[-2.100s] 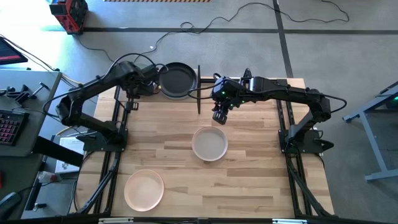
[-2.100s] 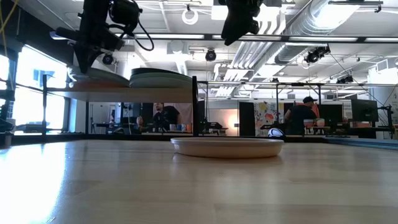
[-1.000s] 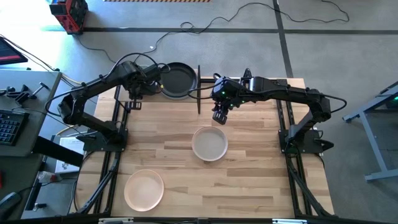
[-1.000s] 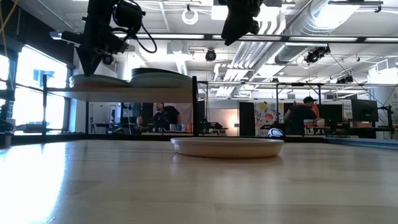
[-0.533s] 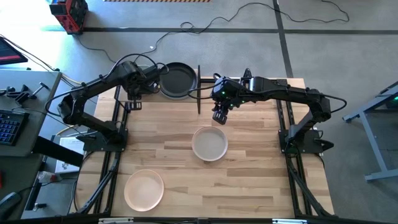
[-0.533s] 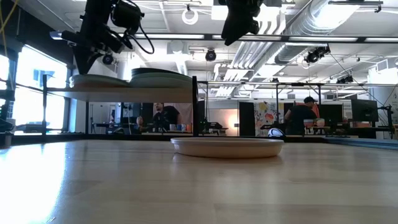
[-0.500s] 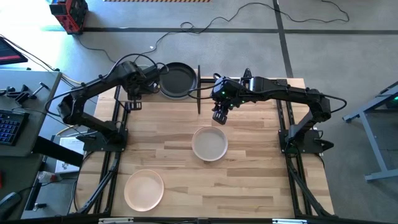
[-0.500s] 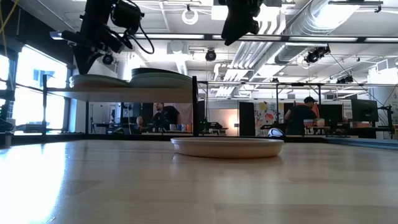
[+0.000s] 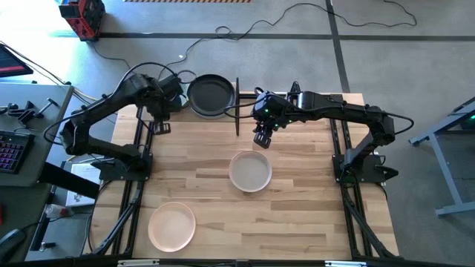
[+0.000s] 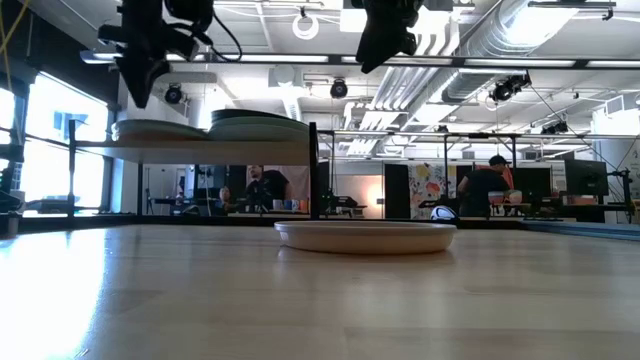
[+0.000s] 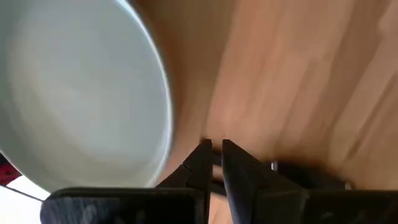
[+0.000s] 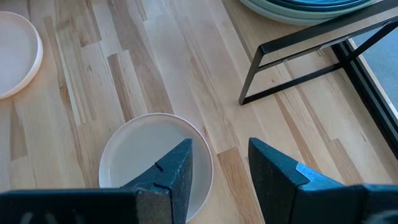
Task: Place and stack plates onto a shelf
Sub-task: Stack the light blue plate on top of the orange plate on the shelf
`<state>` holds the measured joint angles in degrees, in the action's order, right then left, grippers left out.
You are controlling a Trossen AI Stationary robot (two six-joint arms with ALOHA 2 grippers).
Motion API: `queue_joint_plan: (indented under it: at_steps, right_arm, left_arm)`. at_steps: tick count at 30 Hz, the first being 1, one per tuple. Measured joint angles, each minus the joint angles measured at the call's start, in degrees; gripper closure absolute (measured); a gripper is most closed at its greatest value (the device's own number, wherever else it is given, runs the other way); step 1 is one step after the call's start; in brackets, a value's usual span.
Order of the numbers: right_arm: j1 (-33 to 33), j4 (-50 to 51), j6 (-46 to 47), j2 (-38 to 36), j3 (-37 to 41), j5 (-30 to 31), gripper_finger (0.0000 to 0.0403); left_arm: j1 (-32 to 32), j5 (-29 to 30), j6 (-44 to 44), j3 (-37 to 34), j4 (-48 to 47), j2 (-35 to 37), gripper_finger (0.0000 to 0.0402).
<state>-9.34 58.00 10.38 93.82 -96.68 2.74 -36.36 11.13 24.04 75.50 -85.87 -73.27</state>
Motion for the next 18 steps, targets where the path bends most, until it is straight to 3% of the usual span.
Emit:
queue_joint_plan:
  at_steps: [8,18]
  right_arm:
    - [0.00,-0.02,-0.16,0.00,0.00,0.00,0.0268]
    - [0.00,-0.01,-0.16,0.00,0.00,0.00,0.0268]
  left_arm:
    - [-1.81,0.88,-3.41,0.00,6.51,0.20,0.0380]
    - [-3.43,2.18,-4.53,-1.75,6.46,-3.02,0.0381]
